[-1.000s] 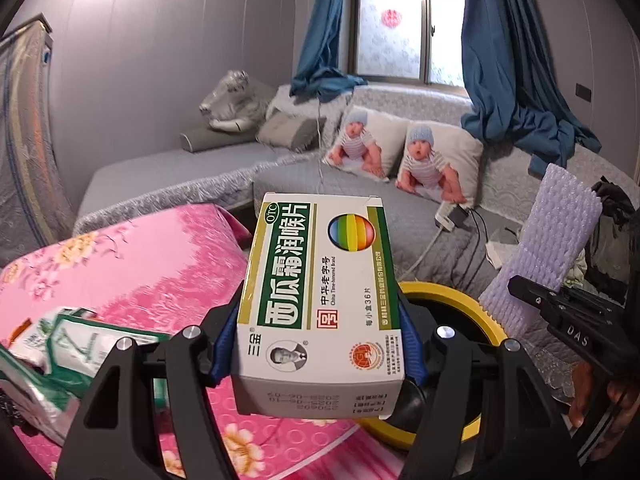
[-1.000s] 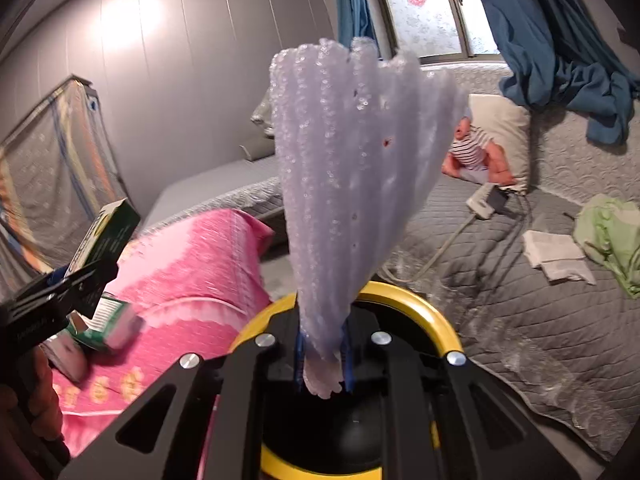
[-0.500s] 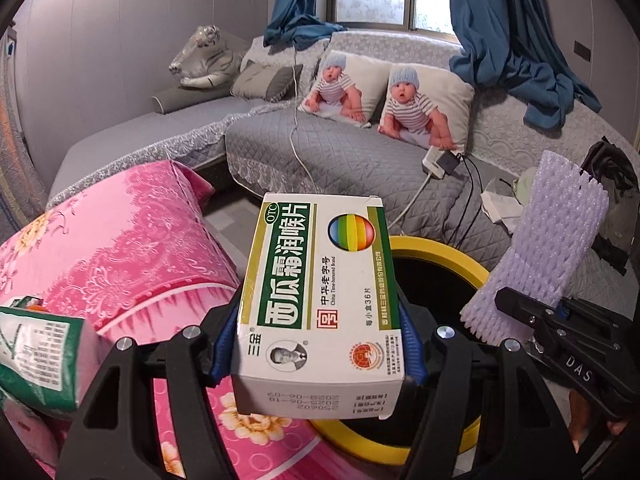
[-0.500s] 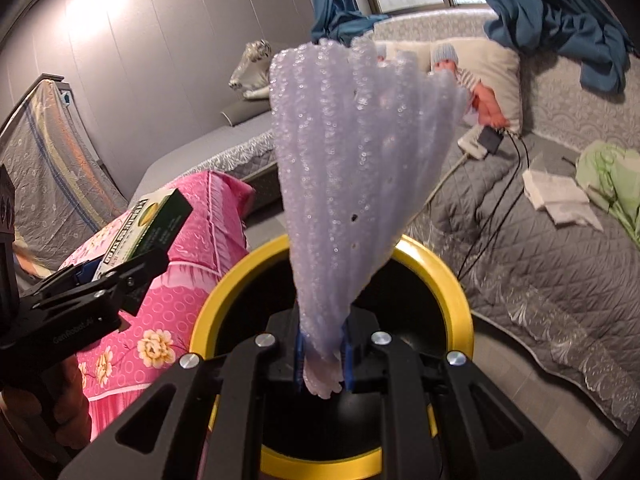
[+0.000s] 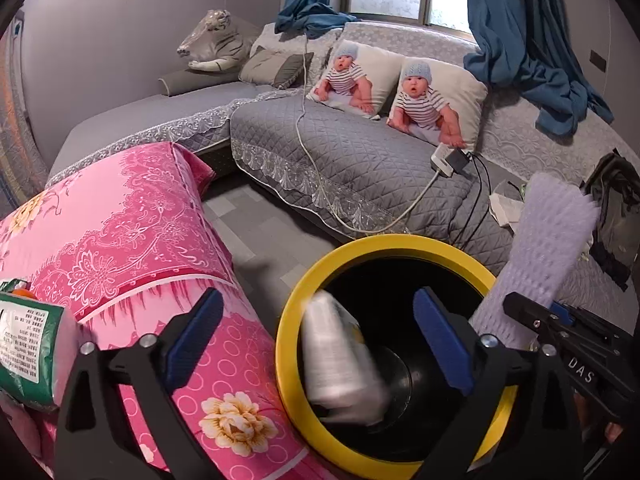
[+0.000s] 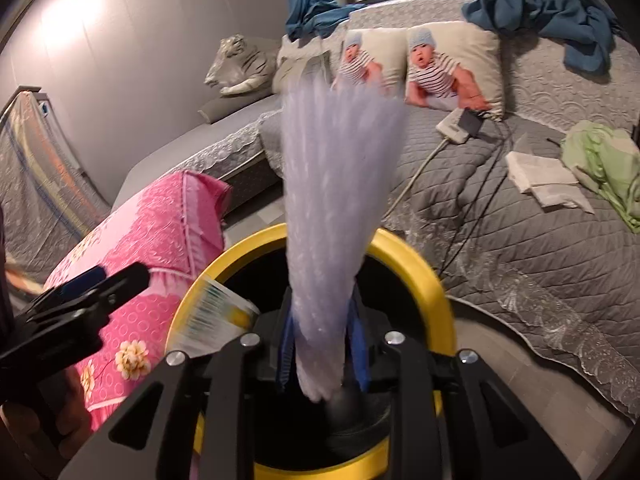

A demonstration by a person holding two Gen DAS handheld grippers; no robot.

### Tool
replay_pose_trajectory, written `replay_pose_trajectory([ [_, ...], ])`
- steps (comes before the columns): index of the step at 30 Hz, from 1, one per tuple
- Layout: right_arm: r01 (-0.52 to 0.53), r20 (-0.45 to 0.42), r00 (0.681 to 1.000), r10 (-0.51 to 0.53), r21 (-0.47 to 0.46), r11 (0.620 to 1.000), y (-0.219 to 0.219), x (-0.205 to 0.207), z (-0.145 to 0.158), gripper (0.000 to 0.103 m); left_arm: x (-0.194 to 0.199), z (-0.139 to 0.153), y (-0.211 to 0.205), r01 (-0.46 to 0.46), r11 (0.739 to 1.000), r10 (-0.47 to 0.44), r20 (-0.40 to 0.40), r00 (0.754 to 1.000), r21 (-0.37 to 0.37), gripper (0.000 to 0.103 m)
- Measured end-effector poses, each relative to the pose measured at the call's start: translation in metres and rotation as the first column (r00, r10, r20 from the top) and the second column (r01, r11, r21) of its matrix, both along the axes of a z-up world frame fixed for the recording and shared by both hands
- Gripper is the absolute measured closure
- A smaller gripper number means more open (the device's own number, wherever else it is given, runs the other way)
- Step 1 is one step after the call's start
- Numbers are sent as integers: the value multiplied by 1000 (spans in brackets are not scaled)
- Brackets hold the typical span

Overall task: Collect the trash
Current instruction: 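Carry the foam net and medicine box to the yellow bin and release both, then return the right tool to the bed and grasp the green-white snack bag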

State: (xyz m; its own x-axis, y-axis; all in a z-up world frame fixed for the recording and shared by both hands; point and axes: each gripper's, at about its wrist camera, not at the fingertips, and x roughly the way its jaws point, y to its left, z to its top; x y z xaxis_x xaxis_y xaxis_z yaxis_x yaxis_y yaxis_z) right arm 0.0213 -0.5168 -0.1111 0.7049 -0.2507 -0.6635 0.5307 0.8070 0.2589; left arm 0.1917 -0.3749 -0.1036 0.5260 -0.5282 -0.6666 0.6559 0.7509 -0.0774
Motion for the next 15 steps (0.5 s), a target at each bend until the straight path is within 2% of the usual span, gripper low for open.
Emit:
replay_pose_trajectory([
  [1,7,6,1000,-7,-4,1000,-1,-2,1,51,2,1,3,-8,1000,7,-9,1000,-5,10],
  [2,13,21,1000,-13,-3,1000,-2,-4,4,34,3,1,7,-17,1000,17,-21,1000,-13,10],
  [9,18,72,997,-16,-33,999,1,-15,22,33,8,19,49,-116,989,117,1,993,-86,10],
  [12,-18,120,993,23,-42,999,10,-18,30,33,7,43,79,-158,974,166,36,985,-161,10],
  [15,-84,176,980,94,-68,994,26,-17,44,33,2,76,118,-187,950,219,104,970,-248,9],
])
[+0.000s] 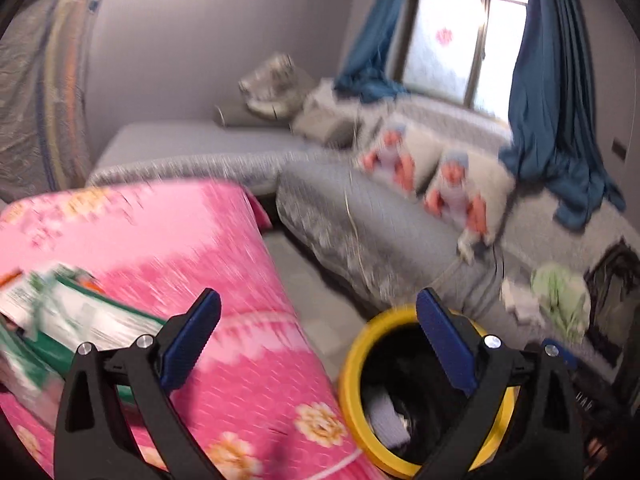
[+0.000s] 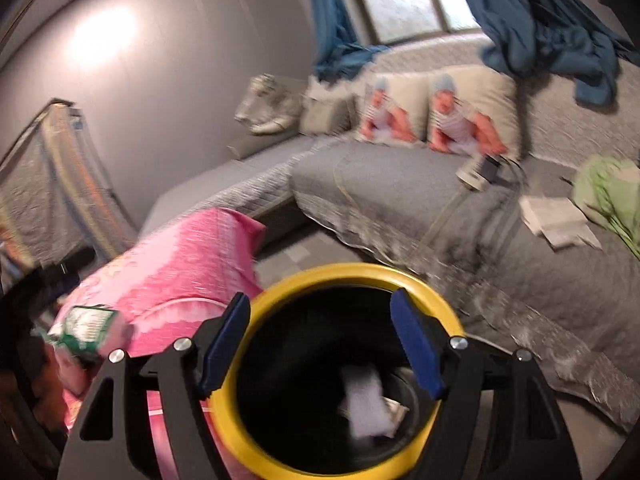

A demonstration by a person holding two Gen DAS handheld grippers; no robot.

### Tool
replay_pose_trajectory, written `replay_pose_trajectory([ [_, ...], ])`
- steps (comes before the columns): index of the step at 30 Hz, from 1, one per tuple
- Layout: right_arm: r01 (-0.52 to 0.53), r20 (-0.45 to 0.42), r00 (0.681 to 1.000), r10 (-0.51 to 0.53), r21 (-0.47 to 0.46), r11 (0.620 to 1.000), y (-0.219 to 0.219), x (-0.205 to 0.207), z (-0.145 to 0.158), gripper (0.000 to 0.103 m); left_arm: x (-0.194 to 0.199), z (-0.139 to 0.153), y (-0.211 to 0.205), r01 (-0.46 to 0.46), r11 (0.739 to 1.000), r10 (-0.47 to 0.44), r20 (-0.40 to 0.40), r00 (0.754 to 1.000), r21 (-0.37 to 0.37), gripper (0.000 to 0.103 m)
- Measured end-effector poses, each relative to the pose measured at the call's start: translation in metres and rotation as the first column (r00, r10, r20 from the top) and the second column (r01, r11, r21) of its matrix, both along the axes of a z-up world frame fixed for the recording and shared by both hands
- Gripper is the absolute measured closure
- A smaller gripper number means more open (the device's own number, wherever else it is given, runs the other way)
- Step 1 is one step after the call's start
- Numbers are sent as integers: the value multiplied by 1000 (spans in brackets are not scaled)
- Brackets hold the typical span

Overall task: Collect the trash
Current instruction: 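Return the right tool to the bed and grasp the green-white snack bag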

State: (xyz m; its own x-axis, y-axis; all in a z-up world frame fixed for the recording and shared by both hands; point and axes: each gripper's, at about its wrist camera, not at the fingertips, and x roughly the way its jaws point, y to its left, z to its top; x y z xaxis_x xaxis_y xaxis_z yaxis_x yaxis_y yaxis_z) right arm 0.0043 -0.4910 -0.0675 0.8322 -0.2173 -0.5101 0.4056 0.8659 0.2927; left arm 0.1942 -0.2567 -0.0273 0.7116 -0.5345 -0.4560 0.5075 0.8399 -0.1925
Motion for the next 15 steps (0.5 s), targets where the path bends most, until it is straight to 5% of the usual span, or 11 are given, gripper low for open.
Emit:
replay_pose_trajectory([
  [4,-135,82,987,141,-71,988,35,5,25,33,-12,43,69,-79,992,91,122,988,-97,8],
  [8,-316,130,934,331,-125,940,76,18,44,31,-27,69,139,-187,972,213,199,957,-143,8],
  [12,-534,120,822,557,-178,827,132,41,53,29,-45,76,220,-349,923,380,248,891,-160,8],
  [15,-698,63,682,729,-242,674,195,64,56,29,-61,66,272,-477,866,500,260,826,-150,8],
])
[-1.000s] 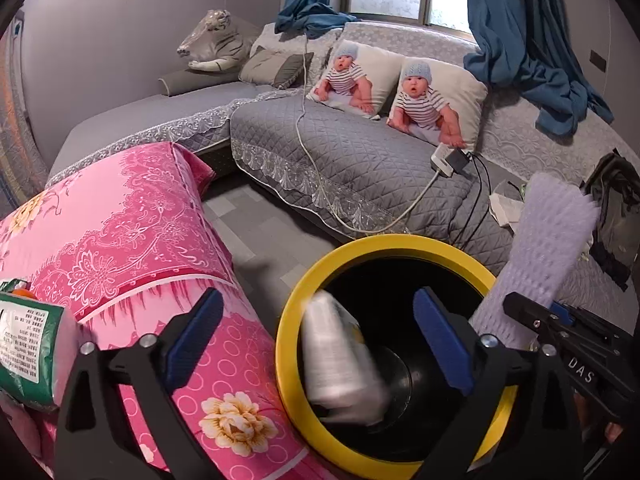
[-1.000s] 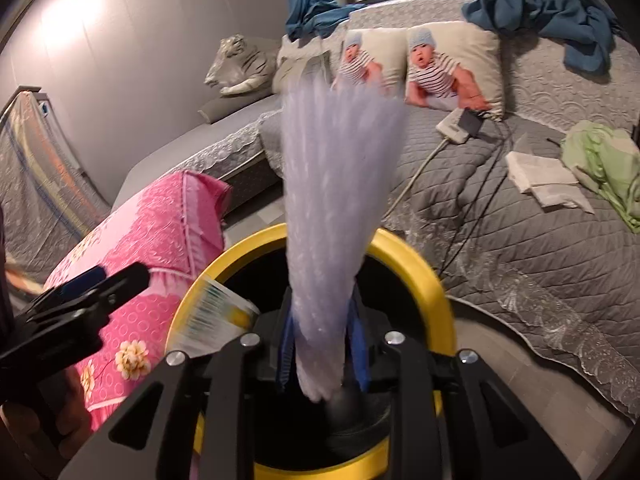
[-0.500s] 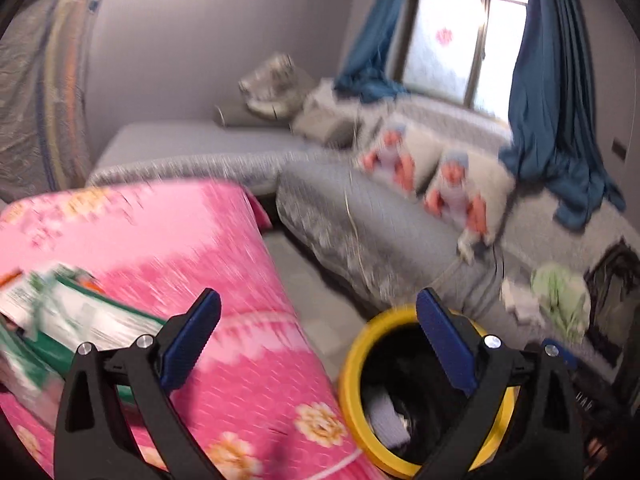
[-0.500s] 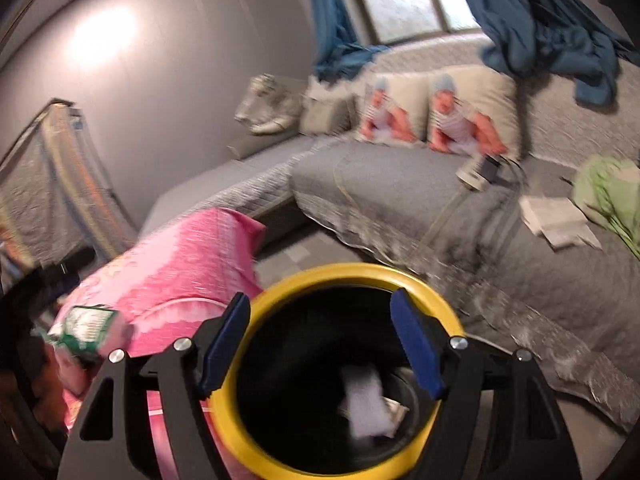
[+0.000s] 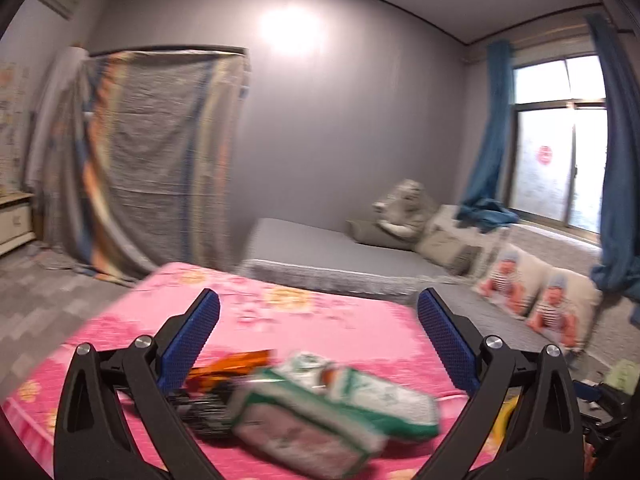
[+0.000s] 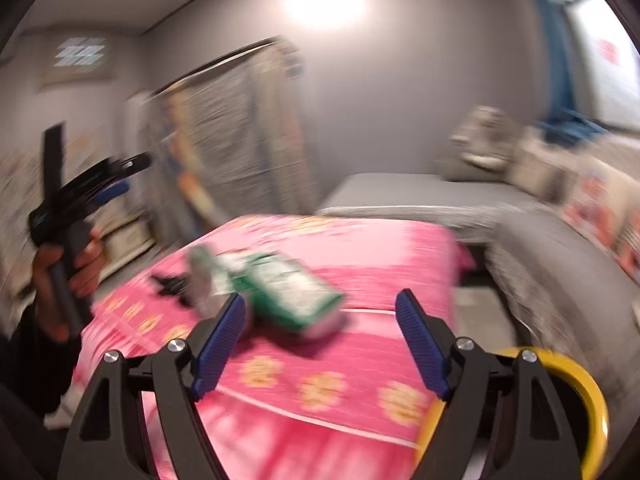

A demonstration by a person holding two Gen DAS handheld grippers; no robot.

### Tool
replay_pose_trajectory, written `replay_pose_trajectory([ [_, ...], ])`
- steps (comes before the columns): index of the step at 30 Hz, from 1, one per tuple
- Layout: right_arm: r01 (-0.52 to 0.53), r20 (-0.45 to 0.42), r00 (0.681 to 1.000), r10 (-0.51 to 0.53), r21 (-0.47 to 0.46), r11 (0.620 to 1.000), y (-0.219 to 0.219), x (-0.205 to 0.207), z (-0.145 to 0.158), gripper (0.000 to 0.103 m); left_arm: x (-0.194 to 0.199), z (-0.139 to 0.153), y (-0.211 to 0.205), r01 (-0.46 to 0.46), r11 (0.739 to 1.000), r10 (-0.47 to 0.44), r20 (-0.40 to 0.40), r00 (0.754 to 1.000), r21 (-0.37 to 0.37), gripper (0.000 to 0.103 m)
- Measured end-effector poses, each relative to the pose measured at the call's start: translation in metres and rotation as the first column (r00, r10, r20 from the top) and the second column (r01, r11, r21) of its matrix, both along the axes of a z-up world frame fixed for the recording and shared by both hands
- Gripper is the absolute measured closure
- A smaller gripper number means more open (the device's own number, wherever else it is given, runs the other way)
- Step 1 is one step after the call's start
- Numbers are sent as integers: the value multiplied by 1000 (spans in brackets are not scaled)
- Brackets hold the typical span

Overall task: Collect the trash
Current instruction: 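Return the right tool to the bed and grasp the green-white snack bag, then grasp the black plastic bag with the left tool while the right tool holds the snack bag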

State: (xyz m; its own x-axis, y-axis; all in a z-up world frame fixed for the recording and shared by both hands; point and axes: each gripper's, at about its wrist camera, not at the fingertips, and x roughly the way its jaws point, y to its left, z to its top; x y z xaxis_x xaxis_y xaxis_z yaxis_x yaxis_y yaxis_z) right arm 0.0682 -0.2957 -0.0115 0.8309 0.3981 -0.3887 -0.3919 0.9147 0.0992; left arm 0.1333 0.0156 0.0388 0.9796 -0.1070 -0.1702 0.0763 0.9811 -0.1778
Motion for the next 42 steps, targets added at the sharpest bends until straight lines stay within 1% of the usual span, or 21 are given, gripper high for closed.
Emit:
replay_pose_trajectory([
  [2,-100,-11,995,100,-43,994,34,13,0,29,-9,-12,25,-75,997,75,-11,997,20,8],
  [3,-169,-21,986,168,-74,983,57,24,0,29,-13,-20,37,-114,993,116,-24,993,41,8],
  [4,-212,-29,977,210,-102,972,74,32,-1,29,-14,-27,46,-140,988,142,-37,989,57,8],
  [6,-270,-48,963,266,-149,951,102,46,-2,29,-17,-43,61,-170,982,176,-78,981,81,8],
  [7,-311,-68,950,303,-181,933,122,60,-3,29,-18,-52,70,-177,981,186,-105,977,84,8],
  [9,-346,-101,938,331,-228,910,150,81,-7,29,-15,-66,83,-180,981,189,-158,969,66,8],
  [10,-356,-111,934,339,-239,903,158,85,-9,29,-14,-71,90,-176,983,182,-179,967,51,8],
  [12,-388,-145,921,362,-262,883,179,106,-13,29,-15,-82,100,-161,987,161,-213,964,16,8],
  [15,-404,-183,914,362,-338,850,207,131,-25,29,-13,-93,110,-144,989,135,-245,960,-18,8],
  [20,-426,-260,900,349,-366,828,221,163,-47,29,-7,-110,109,-131,991,119,-270,955,-24,8],
  [23,-449,-295,887,356,-364,816,225,169,-56,30,-4,-117,109,-127,992,115,-281,953,-24,8],
  [25,-453,-296,886,358,-379,807,232,168,-61,39,-1,-119,109,-133,991,121,-287,950,-20,8],
  [27,-447,-290,889,354,-381,810,237,167,-63,57,1,-122,110,-138,990,126,-297,947,-21,8],
  [29,-440,-287,893,347,-385,812,239,165,-65,65,3,-124,111,-140,990,124,-308,943,-28,8],
  [31,-423,-286,899,331,-379,823,238,164,-66,74,2,-124,110,-138,990,122,-314,942,-31,8],
  [33,-414,-271,904,330,-370,832,236,159,-65,81,2,-123,107,-139,990,126,-316,940,-17,8],
  [35,-406,-255,909,329,-367,837,233,153,-62,83,2,-123,102,-139,990,136,-315,939,12,8],
  [37,-401,-243,911,333,-344,849,227,147,-55,83,2,-123,98,-138,990,142,-318,937,36,8],
  [39,-393,-240,913,331,-297,870,215,145,-45,83,3,-125,95,-127,991,136,-327,935,47,8],
  [42,-359,-197,926,322,-197,912,186,137,-18,83,6,-126,94,-103,993,115,-344,932,52,8],
])
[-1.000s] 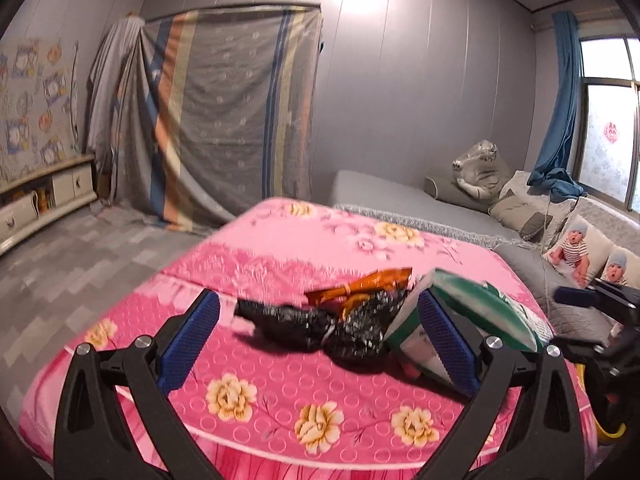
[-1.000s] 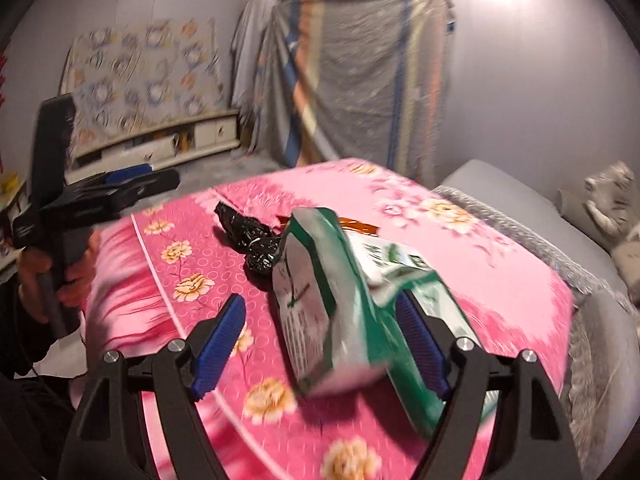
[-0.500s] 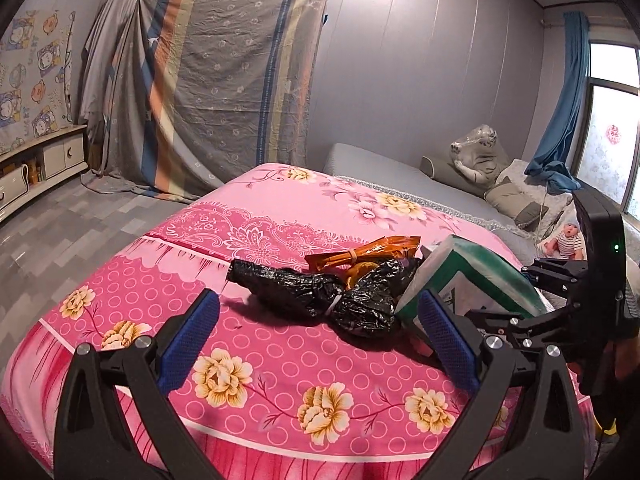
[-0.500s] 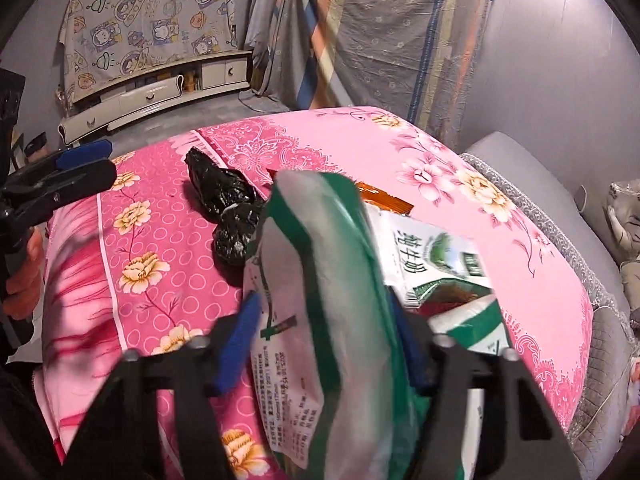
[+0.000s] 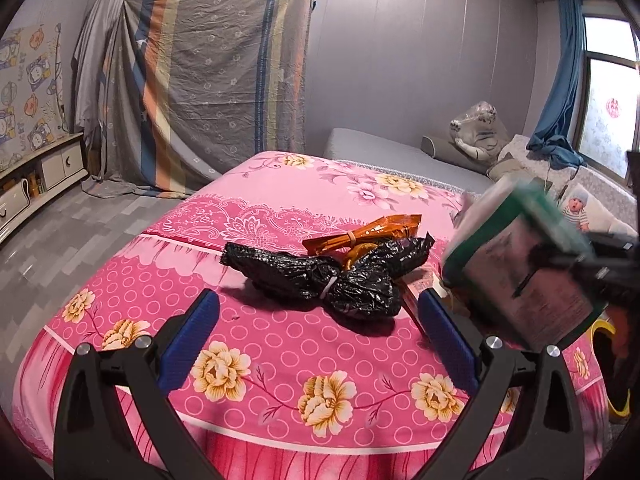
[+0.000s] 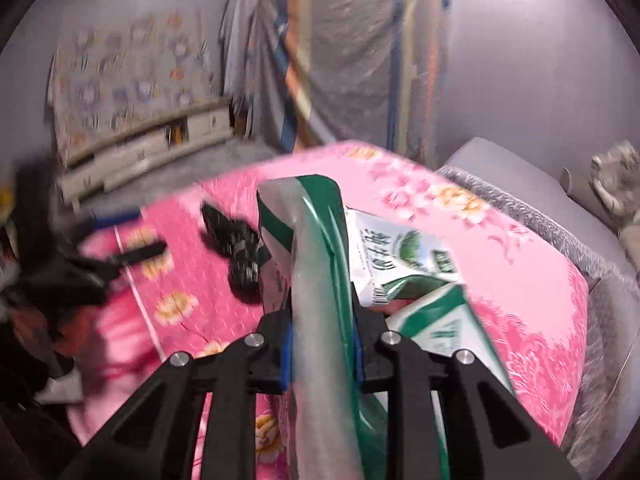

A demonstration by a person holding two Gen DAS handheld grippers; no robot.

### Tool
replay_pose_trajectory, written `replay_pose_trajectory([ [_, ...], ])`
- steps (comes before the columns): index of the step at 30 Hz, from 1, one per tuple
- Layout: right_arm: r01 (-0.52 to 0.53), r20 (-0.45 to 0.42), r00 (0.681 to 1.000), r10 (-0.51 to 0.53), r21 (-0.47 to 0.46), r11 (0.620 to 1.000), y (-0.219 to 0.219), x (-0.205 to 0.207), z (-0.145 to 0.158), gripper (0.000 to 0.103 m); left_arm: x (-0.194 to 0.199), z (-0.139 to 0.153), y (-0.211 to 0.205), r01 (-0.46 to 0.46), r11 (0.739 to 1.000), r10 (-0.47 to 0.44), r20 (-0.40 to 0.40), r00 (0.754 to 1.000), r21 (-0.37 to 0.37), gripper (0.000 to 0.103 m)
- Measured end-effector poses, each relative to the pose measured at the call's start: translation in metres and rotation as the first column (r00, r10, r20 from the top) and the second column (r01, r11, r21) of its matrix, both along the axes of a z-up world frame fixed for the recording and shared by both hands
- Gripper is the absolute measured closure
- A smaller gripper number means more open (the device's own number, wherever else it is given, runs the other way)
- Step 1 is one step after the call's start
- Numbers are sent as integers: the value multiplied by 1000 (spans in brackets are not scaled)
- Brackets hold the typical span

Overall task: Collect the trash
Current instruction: 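Grasp the black plastic bag with the left tool while the right tool holds the snack bag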

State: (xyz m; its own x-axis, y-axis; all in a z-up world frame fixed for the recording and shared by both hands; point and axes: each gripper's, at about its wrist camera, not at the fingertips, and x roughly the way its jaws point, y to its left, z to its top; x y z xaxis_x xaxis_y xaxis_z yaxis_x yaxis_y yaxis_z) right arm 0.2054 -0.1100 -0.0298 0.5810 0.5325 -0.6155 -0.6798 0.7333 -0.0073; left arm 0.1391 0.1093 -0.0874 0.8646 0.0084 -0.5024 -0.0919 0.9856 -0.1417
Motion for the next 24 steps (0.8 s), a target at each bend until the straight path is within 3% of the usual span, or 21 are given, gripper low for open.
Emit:
replay_pose_trajectory([
  [3,54,-12,999,-53,122,991,-38,-9,26,83,6,-3,-3,24,1000,-23,-25,999,19,8],
  [8,106,-32,994,-102,227,968,-79,-28,42,83,25,-10,-14,84,995,-81,-78,994,46,8],
  [15,123,-82,992,-97,435,892,-131,-42,63,83,31,-9,-36,163,985,-158,-86,984,58,8],
  [24,158,-51,987,-155,543,825,-178,-61,83,83,36,-7,-51,233,970,-227,-82,970,74,9],
])
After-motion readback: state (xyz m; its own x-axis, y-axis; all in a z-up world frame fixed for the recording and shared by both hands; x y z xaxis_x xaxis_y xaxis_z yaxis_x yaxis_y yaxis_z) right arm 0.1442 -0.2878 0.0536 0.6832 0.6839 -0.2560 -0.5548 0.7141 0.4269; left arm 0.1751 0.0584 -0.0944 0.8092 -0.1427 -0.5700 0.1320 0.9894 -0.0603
